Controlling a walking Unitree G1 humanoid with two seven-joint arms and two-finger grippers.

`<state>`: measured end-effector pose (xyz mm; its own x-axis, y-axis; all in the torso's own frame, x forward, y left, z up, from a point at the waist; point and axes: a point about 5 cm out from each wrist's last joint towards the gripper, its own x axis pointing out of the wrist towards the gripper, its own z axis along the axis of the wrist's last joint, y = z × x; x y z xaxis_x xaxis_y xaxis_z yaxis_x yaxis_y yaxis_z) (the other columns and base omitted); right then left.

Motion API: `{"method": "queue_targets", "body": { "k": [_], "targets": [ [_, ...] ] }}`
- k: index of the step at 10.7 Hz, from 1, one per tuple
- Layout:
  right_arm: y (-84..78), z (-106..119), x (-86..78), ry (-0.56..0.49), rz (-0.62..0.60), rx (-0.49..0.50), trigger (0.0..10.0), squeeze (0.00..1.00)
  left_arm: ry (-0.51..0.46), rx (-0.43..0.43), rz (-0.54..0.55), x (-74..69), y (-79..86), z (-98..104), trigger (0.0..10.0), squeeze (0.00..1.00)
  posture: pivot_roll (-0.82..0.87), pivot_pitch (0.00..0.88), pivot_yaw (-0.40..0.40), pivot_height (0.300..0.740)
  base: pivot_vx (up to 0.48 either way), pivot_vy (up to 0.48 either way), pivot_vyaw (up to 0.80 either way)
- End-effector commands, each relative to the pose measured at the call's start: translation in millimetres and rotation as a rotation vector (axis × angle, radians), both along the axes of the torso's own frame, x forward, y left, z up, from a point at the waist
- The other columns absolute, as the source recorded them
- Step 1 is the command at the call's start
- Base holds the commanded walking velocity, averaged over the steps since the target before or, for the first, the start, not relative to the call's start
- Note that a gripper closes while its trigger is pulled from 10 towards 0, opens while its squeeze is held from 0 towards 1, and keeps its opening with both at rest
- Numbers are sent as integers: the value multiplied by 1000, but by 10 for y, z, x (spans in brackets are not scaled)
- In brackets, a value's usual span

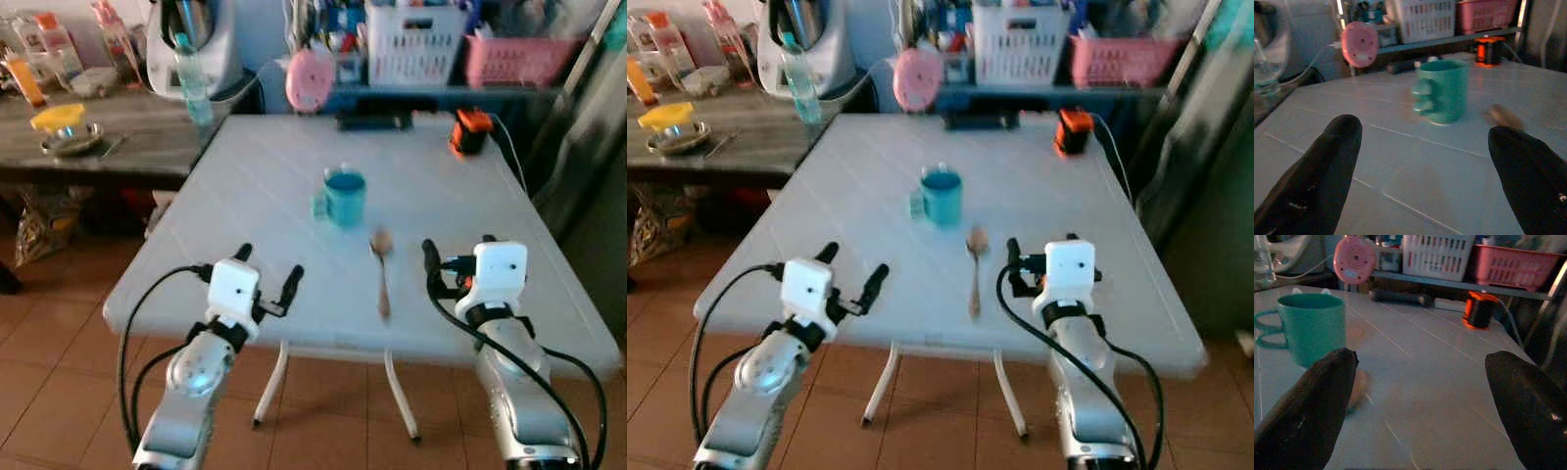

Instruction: Setting the table

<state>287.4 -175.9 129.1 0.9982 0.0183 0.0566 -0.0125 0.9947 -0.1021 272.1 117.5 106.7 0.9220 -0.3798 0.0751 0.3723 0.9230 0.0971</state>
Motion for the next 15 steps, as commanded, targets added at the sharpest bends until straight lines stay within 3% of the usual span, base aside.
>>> {"method": "queue_targets", "body": {
  "k": [1,3,12,15],
  "targets": [
    [64,-20,-7,18,10,23,10000,0,5,6,11,0,65,-4,10000,0,58,0,26,740,0,0,-781],
    [69,-17,-7,12,18,13,10000,0,8,11,6,2,59,-11,10000,0,57,0,28,740,0,0,-781],
    [270,-5,25,16,103,62,10000,0,20,36,15,-70,128,-40,10000,0,72,0,35,740,0,0,0],
    [664,-73,119,120,239,165,10000,0,77,43,-27,-210,267,-154,10000,0,78,0,35,740,0,0,0]
  ]
}}
